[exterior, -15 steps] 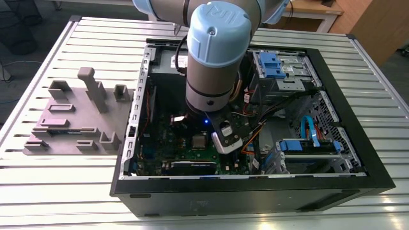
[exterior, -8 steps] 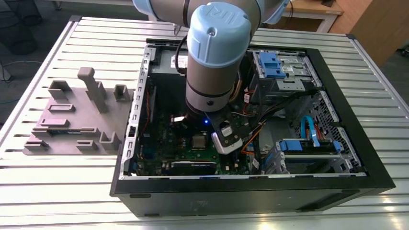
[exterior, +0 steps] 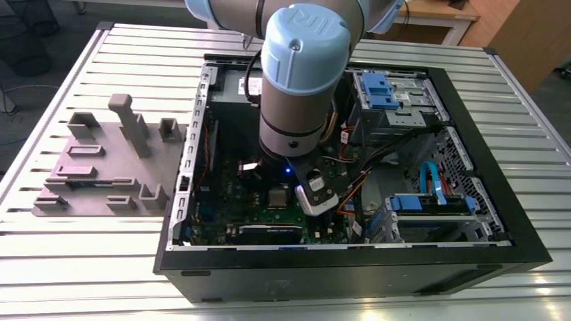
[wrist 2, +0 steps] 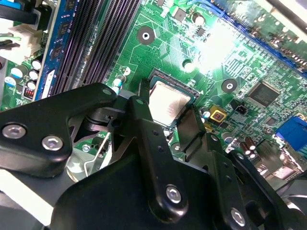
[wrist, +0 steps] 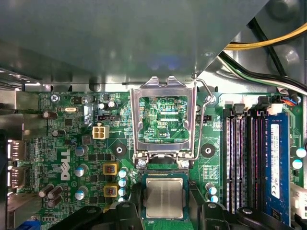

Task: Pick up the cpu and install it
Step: 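Place the cpu into insertion slot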

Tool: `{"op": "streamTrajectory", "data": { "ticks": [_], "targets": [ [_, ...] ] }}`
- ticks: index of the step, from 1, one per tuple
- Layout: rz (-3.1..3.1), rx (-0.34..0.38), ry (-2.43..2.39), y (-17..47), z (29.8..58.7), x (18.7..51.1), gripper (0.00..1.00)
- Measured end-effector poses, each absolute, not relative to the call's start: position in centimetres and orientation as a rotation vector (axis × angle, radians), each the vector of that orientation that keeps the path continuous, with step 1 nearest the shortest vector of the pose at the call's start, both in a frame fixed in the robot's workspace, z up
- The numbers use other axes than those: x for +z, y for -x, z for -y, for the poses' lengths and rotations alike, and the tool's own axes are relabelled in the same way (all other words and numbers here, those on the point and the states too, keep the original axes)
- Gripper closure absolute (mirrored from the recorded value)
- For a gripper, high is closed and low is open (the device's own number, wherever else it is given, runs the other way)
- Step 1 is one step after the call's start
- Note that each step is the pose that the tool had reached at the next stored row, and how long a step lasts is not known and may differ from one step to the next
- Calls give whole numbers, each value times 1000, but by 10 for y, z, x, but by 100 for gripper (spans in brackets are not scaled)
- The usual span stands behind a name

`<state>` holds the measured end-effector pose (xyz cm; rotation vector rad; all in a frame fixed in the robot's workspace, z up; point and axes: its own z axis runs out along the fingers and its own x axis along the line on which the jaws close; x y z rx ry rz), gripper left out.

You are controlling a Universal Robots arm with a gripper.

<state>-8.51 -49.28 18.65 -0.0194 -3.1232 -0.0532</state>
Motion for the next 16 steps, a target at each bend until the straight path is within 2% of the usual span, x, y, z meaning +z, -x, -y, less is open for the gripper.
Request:
{"op": "streamTrajectory", "data": {
  "ticks": [16],
  "targets": [
    [3123, -54, 20, 85, 493, 186, 52]
  ]
}}
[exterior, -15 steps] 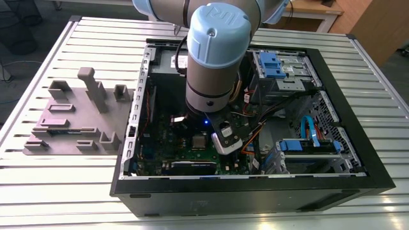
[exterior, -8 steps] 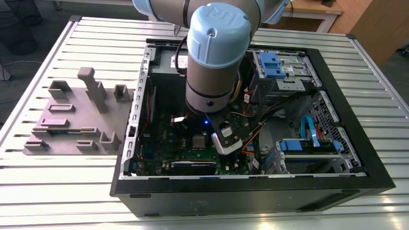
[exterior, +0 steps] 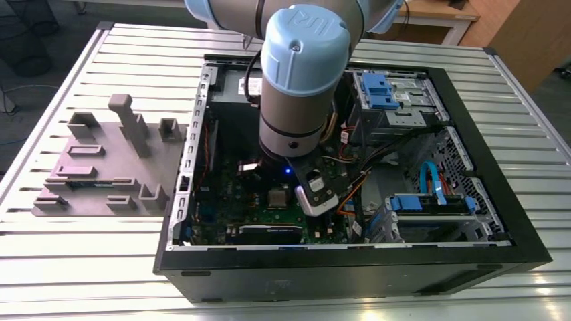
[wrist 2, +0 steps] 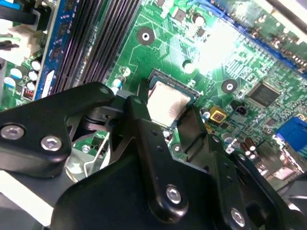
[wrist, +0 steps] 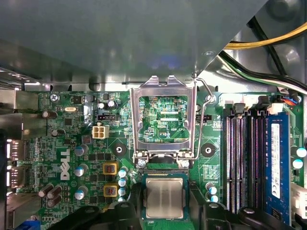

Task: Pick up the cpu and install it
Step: 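Place the cpu into insertion slot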

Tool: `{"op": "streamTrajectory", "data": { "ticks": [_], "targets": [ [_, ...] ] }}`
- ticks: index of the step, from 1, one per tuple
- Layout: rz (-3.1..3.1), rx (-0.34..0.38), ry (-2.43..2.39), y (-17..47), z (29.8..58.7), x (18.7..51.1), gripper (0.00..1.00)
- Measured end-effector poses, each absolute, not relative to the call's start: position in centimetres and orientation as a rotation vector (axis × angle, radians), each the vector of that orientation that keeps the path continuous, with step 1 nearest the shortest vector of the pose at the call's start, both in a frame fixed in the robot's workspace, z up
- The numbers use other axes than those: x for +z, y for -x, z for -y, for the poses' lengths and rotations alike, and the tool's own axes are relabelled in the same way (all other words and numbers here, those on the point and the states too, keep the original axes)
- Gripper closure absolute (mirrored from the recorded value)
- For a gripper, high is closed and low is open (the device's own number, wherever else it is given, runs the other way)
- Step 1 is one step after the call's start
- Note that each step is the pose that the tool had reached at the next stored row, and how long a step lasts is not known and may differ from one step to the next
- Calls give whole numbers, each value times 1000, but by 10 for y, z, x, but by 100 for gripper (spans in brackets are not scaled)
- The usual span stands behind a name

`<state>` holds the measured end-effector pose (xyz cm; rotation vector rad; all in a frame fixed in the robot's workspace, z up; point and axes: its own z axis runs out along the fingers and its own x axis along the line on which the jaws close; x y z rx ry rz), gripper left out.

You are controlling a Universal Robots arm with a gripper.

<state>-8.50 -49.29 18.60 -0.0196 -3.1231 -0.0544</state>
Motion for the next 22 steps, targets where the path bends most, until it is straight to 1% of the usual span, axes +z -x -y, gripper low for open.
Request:
{"op": "streamTrajectory", "data": {
  "ticks": [1, 2, 18, 20, 21, 22],
  "targets": [
    [3123, -55, 20, 85, 493, 186, 52],
    [3123, -55, 20, 85, 493, 186, 46],
    [3123, -54, 19, 85, 493, 190, 46],
    [3123, -53, 19, 85, 493, 189, 47],
    [3123, -53, 19, 85, 493, 189, 53],
    [3123, -53, 19, 85, 493, 189, 53]
  ]
}}
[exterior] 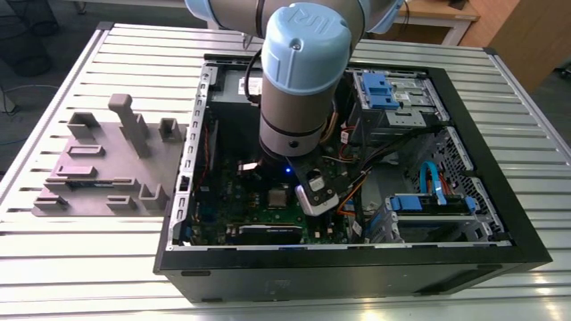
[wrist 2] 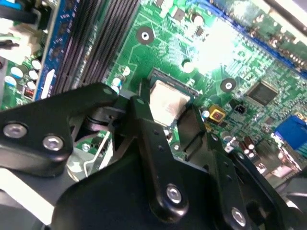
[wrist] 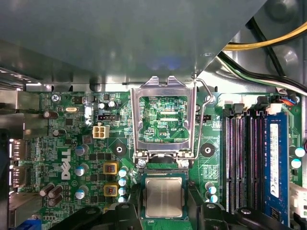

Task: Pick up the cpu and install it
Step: 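Place the cpu into insertion slot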

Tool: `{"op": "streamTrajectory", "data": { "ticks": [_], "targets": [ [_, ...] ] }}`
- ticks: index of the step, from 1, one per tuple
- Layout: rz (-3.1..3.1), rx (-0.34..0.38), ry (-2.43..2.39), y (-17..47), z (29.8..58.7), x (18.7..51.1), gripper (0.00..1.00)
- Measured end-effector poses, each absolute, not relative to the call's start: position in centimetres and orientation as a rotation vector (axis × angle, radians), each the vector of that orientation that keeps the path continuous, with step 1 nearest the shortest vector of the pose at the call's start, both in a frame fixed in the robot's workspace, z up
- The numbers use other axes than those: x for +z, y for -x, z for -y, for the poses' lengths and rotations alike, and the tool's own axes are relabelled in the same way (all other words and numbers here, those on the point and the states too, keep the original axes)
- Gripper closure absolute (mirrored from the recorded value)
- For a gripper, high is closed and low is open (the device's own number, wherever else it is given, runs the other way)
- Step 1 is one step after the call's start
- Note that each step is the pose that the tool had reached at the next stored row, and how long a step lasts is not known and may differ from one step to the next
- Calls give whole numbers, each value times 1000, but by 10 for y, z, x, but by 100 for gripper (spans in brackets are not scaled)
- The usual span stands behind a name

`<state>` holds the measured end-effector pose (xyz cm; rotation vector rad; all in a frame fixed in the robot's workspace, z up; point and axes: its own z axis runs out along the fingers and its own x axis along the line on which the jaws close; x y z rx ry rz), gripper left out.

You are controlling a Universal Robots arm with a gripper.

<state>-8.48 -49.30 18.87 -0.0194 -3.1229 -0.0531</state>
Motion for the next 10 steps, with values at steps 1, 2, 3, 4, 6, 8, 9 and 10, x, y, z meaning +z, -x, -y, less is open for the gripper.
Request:
{"op": "streamTrajectory", "data": {
  "ticks": [1, 2, 3, 4, 6, 8, 9, 10],
  "targets": [
    [3123, -53, 19, 85, 493, 189, 53],
    [3123, -54, 19, 85, 493, 188, 53],
    [3123, -54, 19, 85, 493, 188, 53],
    [3123, -54, 19, 85, 493, 188, 53],
    [3123, -54, 19, 85, 493, 188, 53],
    [3123, -54, 19, 85, 493, 188, 53],
    [3123, -54, 19, 85, 493, 188, 53],
    [3123, -55, 19, 85, 493, 188, 52]
  ]
}}
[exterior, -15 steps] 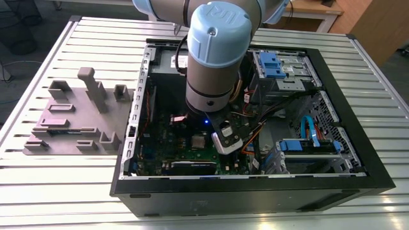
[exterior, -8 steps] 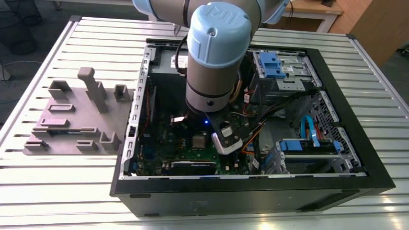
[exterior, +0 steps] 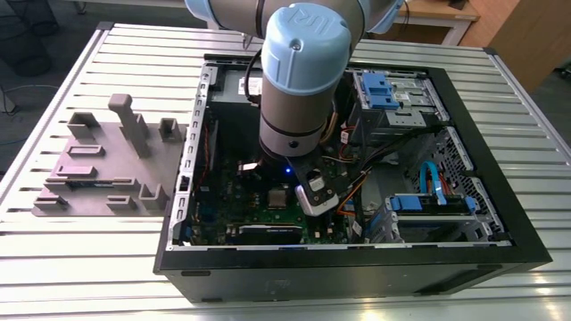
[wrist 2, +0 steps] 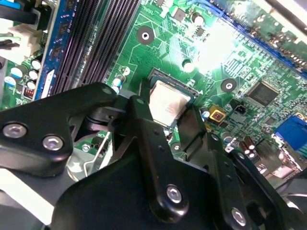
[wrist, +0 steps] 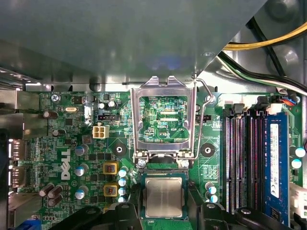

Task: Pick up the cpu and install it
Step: 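Place the cpu into insertion slot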

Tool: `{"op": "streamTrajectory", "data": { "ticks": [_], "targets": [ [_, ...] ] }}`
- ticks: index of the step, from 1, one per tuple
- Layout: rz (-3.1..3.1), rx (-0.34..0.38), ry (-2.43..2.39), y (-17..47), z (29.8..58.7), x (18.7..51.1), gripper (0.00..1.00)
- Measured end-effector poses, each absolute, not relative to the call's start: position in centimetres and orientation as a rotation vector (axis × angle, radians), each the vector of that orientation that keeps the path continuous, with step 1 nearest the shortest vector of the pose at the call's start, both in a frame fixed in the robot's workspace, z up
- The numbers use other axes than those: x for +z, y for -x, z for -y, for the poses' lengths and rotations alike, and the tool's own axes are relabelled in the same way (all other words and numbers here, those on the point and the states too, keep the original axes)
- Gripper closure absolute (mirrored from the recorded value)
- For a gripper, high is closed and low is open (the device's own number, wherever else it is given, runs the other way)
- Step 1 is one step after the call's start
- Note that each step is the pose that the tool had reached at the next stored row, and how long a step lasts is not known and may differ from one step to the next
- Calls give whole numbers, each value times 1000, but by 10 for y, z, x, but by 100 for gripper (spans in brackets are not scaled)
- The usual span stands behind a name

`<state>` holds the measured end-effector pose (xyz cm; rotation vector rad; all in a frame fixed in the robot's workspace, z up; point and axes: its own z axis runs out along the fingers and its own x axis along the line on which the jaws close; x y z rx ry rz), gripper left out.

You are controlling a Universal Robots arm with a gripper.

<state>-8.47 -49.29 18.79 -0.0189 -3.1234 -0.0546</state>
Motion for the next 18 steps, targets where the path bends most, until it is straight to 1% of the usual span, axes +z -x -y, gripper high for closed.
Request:
{"op": "streamTrajectory", "data": {
  "ticks": [2, 3, 18],
  "targets": [
    [3123, -55, 19, 85, 493, 188, 52],
    [3123, -55, 19, 85, 493, 188, 46],
    [3121, -54, 14, 84, 493, 189, 46]
  ]
}}
